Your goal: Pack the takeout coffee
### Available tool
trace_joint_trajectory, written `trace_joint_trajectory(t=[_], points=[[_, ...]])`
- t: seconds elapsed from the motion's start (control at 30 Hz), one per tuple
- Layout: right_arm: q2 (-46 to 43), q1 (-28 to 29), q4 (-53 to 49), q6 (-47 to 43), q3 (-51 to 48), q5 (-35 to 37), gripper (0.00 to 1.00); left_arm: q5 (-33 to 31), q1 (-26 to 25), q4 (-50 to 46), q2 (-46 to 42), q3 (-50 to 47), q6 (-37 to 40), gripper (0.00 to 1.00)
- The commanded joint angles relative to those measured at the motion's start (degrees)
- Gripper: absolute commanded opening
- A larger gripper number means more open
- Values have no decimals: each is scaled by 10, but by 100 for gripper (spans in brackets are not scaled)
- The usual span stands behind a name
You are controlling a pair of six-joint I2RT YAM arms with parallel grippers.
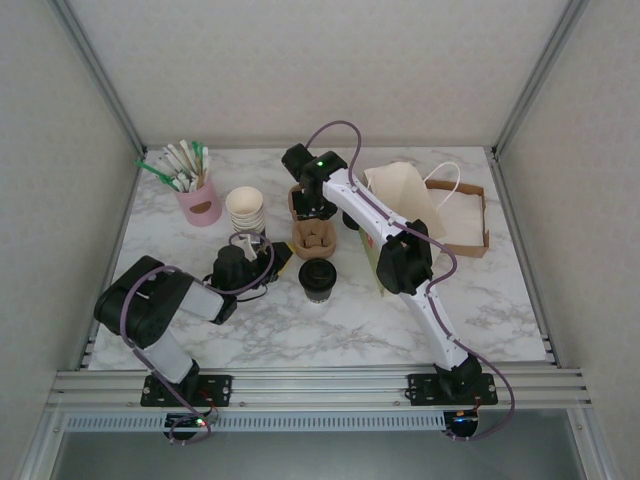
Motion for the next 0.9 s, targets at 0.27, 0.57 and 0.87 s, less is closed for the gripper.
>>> trace_joint_trajectory(t=[0.27,0.57,0.87], points=[[-19,-3,-9,-10,-1,-20,32,7,5,29,-5,9,5,52],[-20,-3,-9,-10,-1,-26,32,9,5,32,11,18,8,46],[-22,-3,-11,-11,-1,-31,32,13,4,40,38,30,7,46]])
